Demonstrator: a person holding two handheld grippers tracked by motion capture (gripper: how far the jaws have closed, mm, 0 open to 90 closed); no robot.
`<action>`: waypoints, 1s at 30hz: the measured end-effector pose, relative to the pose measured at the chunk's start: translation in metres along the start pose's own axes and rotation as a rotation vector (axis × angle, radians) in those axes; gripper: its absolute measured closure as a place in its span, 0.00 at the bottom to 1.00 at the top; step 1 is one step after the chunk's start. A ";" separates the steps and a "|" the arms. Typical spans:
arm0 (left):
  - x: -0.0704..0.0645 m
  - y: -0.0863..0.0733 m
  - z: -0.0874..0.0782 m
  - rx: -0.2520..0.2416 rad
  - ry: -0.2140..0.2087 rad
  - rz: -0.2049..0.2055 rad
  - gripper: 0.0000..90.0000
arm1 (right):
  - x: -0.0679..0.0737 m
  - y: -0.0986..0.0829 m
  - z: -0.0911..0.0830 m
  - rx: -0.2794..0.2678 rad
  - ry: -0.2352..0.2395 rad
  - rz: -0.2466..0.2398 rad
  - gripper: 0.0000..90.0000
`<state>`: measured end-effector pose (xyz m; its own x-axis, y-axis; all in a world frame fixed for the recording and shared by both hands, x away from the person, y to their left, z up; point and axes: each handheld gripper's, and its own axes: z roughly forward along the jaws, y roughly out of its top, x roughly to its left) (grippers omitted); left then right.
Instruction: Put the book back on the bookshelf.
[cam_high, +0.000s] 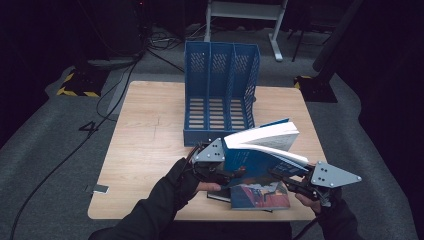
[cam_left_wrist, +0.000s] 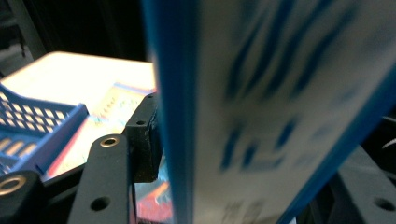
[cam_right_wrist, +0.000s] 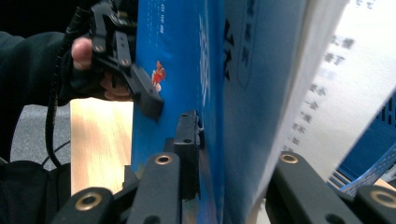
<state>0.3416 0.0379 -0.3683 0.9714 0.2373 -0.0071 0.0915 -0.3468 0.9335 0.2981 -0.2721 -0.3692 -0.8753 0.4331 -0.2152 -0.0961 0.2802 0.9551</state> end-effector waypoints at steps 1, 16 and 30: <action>0.000 0.003 -0.001 -0.010 -0.003 0.001 0.51 | 0.000 0.000 -0.001 0.000 -0.004 0.002 0.81; -0.004 0.045 -0.005 -0.075 -0.007 0.049 0.66 | -0.001 -0.007 -0.006 0.038 -0.015 -0.009 0.64; -0.003 0.047 -0.005 -0.065 0.015 0.048 0.67 | -0.051 -0.100 -0.037 0.406 -0.198 0.173 0.37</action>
<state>0.3416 0.0250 -0.3229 0.9708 0.2358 0.0435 0.0299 -0.2988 0.9538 0.3353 -0.3540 -0.4464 -0.7512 0.6468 -0.1320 0.2705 0.4841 0.8322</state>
